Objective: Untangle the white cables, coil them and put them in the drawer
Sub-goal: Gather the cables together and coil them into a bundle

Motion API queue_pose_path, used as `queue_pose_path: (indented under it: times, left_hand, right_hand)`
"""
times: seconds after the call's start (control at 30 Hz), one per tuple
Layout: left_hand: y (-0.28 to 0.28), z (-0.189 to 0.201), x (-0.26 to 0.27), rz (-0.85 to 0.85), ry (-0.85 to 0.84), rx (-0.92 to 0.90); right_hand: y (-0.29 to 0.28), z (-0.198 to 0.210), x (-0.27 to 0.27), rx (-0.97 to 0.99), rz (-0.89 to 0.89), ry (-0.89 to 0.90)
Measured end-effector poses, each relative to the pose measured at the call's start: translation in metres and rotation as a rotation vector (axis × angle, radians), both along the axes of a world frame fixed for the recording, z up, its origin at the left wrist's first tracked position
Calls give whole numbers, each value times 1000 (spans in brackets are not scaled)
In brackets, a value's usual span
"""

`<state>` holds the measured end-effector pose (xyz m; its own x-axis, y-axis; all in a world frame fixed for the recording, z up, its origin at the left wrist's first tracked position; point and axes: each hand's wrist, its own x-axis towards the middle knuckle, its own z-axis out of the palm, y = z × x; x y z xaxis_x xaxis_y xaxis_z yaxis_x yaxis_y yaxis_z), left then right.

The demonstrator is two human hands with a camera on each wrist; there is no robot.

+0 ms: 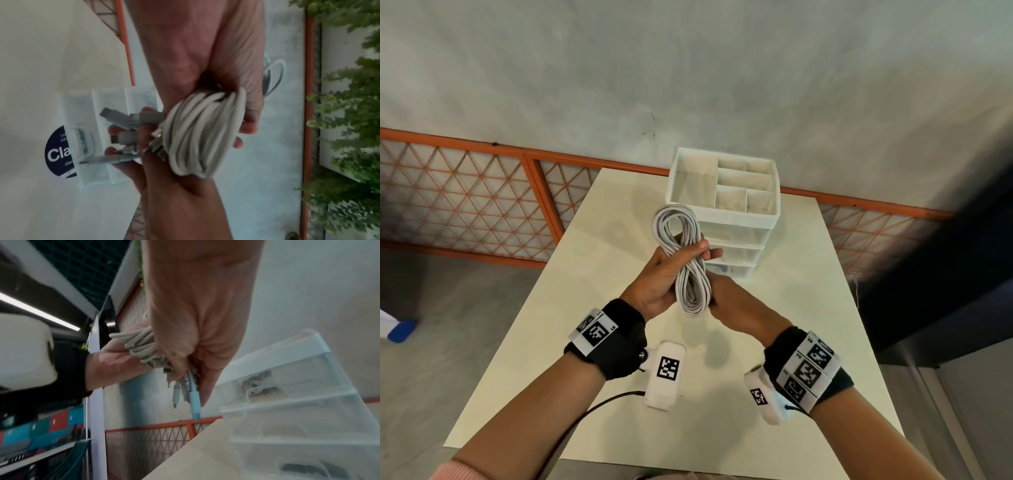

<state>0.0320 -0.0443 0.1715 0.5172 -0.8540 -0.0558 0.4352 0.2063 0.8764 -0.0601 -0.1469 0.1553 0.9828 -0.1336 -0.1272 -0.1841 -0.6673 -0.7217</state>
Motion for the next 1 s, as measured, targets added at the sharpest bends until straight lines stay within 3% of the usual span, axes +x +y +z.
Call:
queue_pose_path:
  times: [0.1,0.17,0.27,0.4,0.63,0.83,1.0]
  left_hand:
    - [3,-2,0,22,-33,24]
    - [4,-2,1,52,-53,35]
    - [3,4,-3,88,-68,50]
    - [1,9,-13,70,-93,71]
    - [4,8,-4,-77,-34,-34]
    - [-5,4,-1,47,57,40]
    - [-5,2,2,-24,194,12]
  right_hand:
    - [-10,2,-5,128,117,169]
    - [-16,9,-10,344,181,254]
    - [-13,21,-9,513,140,201]
    - [-3,23,3,498,-40,63]
    - [4,22,6,534,-131,30]
    - [16,5,10,416,-345,16]
    - [13,4,8,375,-355,80]
